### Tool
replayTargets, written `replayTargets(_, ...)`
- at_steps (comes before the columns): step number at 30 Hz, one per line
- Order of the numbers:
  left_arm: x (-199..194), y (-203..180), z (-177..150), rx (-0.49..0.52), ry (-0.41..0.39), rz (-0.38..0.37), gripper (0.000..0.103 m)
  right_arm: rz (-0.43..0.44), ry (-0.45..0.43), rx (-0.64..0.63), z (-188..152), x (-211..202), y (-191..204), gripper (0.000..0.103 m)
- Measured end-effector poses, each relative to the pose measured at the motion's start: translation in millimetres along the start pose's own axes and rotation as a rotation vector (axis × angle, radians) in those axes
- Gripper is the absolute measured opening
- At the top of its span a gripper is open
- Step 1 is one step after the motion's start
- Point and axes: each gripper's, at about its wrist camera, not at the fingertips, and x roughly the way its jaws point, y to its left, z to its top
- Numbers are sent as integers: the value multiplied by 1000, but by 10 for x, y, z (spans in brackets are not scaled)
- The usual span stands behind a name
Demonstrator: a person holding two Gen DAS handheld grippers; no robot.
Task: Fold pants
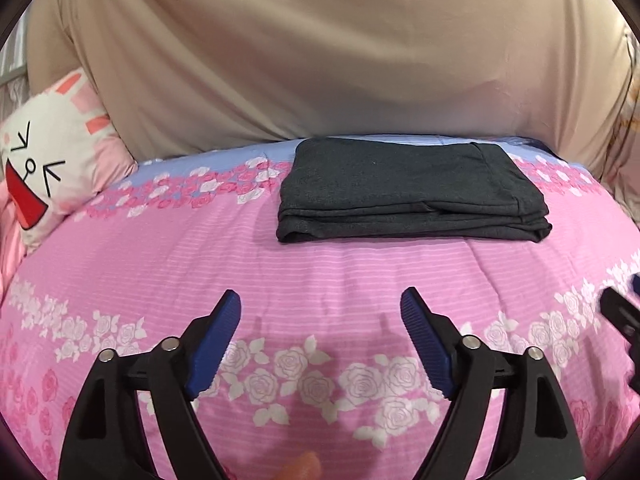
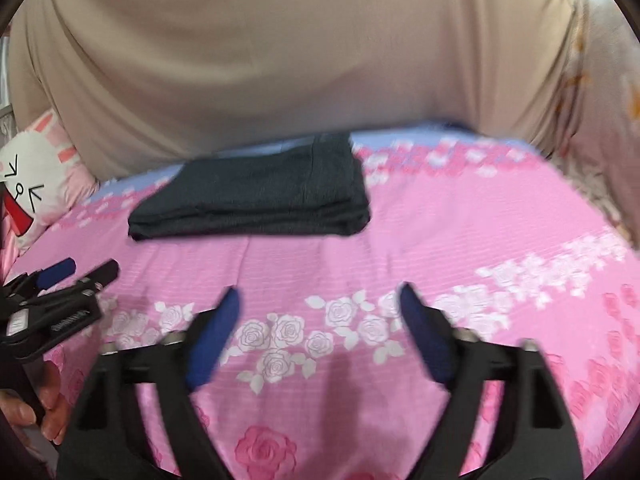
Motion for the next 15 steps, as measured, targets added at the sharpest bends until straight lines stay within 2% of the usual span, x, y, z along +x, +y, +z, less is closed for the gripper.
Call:
replayTargets(2, -27, -17, -1, 5, -5, 2, 81, -49, -43, -39, -1, -84, 82, 98)
replayTargets(5, -85, -45, -26, 6, -18, 9, 81, -93, -35, -75, -4, -76, 162, 98)
replayTargets(15, -136, -24, -30, 0, -34, 5, 81, -71, 46, -1, -32, 13, 47, 98)
